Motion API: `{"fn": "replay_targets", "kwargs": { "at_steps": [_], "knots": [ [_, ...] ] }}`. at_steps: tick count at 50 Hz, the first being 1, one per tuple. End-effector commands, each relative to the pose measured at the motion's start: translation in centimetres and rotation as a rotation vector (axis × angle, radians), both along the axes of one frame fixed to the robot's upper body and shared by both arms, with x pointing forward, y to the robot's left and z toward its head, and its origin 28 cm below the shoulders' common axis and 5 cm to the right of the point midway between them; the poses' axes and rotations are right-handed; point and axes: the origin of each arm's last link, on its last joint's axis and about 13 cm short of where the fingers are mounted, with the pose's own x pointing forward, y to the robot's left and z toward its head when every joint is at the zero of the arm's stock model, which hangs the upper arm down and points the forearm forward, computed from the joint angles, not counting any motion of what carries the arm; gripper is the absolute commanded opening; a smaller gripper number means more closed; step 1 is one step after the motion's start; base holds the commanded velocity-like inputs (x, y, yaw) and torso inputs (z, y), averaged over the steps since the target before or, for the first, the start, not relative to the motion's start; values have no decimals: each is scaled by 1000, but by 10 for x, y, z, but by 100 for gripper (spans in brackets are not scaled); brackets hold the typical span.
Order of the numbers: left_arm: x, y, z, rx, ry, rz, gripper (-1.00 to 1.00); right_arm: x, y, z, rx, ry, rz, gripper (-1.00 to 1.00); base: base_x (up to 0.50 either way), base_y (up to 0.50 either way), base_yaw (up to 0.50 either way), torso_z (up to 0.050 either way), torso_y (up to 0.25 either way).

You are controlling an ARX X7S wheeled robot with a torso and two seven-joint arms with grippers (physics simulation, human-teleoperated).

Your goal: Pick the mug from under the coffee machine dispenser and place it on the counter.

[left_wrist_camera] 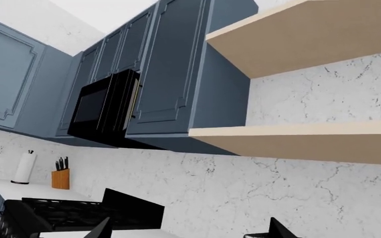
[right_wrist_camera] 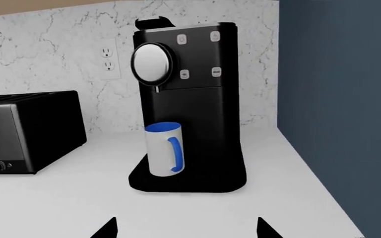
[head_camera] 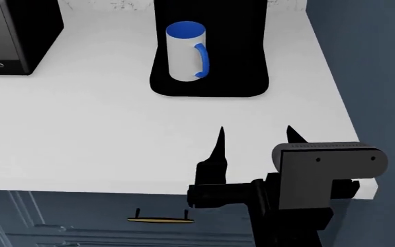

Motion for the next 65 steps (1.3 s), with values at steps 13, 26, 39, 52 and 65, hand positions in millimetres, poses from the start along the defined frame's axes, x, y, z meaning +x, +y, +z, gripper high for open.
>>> {"fn": "replay_targets", "kwargs": {
  "at_steps": [13, 26, 39, 52, 65],
  "knots": [
    [0, -1, 1, 22, 13, -3, 100, -4, -2, 2, 25, 17, 6, 100, 500, 204, 0, 0, 1],
    [0, -1, 1, 28, 9, -2, 100, -5, -4, 0, 49, 36, 22, 100, 500, 167, 0, 0, 1],
    [1, -2, 1, 34, 17, -5, 100, 9, -26, 44, -90, 230, 65, 100, 20, 1, 0, 0, 0],
    [2, -2, 2, 43, 32, -8, 100, 31, -38, 90, -120, 371, 139, 100, 0, 0, 0, 0, 0],
    [2, -2, 1, 51, 40, 3, 100, 48, -50, 106, -245, 432, 151, 100, 0, 0, 0, 0, 0]
  ]
}}
